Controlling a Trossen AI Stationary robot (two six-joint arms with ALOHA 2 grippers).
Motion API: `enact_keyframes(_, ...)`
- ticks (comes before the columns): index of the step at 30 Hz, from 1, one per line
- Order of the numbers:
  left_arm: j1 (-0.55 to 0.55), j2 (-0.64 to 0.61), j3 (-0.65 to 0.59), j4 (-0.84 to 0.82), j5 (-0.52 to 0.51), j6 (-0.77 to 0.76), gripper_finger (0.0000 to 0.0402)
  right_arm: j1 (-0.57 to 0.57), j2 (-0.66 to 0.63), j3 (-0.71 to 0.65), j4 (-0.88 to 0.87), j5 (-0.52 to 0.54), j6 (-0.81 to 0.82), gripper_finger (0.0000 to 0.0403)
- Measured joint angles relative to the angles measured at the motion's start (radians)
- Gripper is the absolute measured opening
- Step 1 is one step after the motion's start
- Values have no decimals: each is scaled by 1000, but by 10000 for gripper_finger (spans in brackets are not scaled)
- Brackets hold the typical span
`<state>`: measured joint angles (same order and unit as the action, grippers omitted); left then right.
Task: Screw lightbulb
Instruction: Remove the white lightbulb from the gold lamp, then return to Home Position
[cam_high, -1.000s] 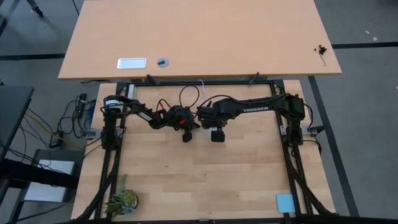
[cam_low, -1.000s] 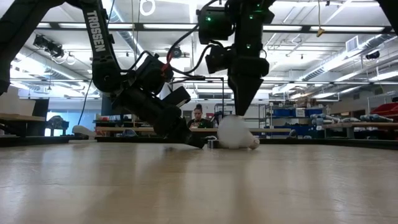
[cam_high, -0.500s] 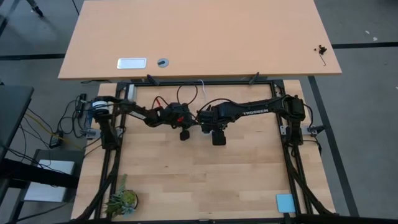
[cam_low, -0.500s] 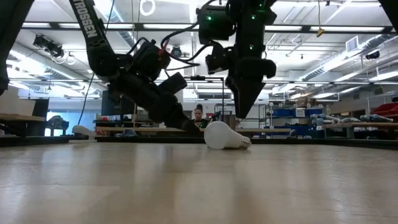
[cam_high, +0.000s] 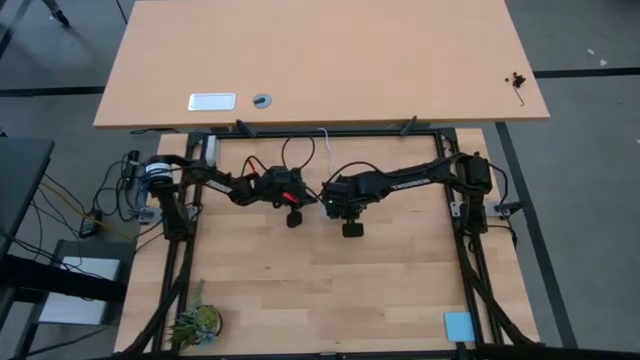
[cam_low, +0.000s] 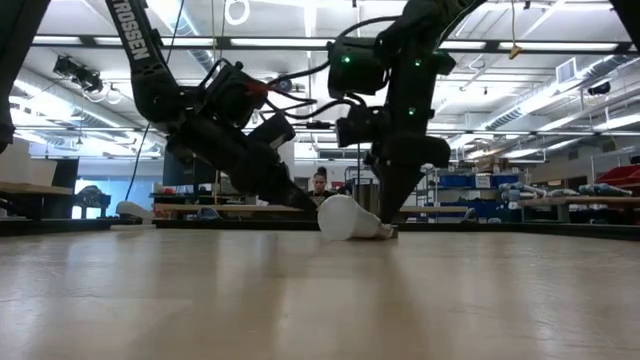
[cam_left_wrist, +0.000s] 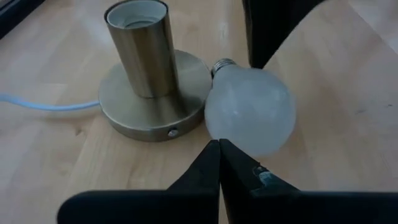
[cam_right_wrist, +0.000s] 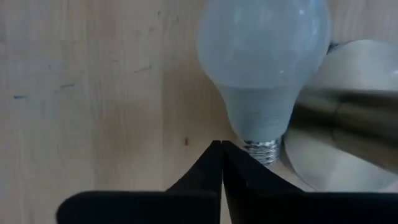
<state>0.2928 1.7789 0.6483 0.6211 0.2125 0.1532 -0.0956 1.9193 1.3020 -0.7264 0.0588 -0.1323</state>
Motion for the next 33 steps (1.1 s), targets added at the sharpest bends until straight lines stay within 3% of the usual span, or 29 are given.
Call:
enact_keyframes(9,2,-149,-24,-66,-25,24,10,0,-141,-30,35,1,-62,10)
enact_keyframes(21,8,-428,-151,-61,-31,9,10,-50,-453,-342,421,-36,-132,5)
enact_keyframes(33,8,-446,-156,-56,-35,-8,9,-87,-659,-556,593,-40,-98,5)
